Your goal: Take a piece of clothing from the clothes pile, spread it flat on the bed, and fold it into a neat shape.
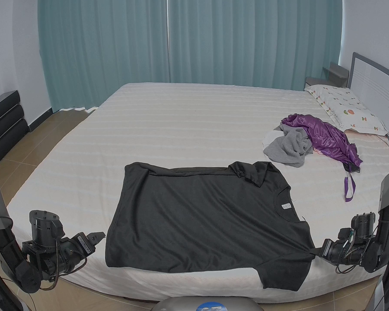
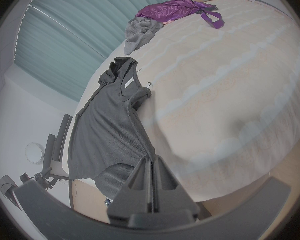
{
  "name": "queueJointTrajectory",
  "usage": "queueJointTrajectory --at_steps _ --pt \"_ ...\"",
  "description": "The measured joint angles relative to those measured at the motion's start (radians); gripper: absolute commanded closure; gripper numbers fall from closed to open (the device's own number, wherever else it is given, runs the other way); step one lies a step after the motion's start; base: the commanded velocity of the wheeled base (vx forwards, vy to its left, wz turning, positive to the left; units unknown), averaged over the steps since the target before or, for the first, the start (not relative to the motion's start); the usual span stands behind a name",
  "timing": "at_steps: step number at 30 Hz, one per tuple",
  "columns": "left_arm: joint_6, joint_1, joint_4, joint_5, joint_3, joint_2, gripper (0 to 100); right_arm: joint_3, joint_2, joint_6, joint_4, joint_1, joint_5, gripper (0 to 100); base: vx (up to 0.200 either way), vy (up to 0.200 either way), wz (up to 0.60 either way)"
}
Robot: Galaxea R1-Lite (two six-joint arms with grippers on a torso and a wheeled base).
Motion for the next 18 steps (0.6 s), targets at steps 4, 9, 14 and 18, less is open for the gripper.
queueJointTrajectory --at_steps 4,9,14,18 --pt "0.001 0.0 0.0 0.0 0.0 0.0 0 0.0 -0.007 0.0 0.001 0.001 0.0 100 0.0 0.0 0.0" --pt "0.004 -0.001 0.0 0.0 -0.001 0.0 0 0.0 -0.01 0.001 -0.007 0.0 0.002 0 0.0 0.0 0.0" --pt "0.002 -0.001 0.0 0.0 -0.01 0.0 0 0.0 -0.027 0.016 -0.041 -0.003 0.007 0 0.0 0.0 0.0" --pt "0.0 -0.001 -0.002 0.0 -0.017 0.0 0 0.0 -0.06 0.045 -0.051 -0.003 0.007 0 0.0 0.0 0.0"
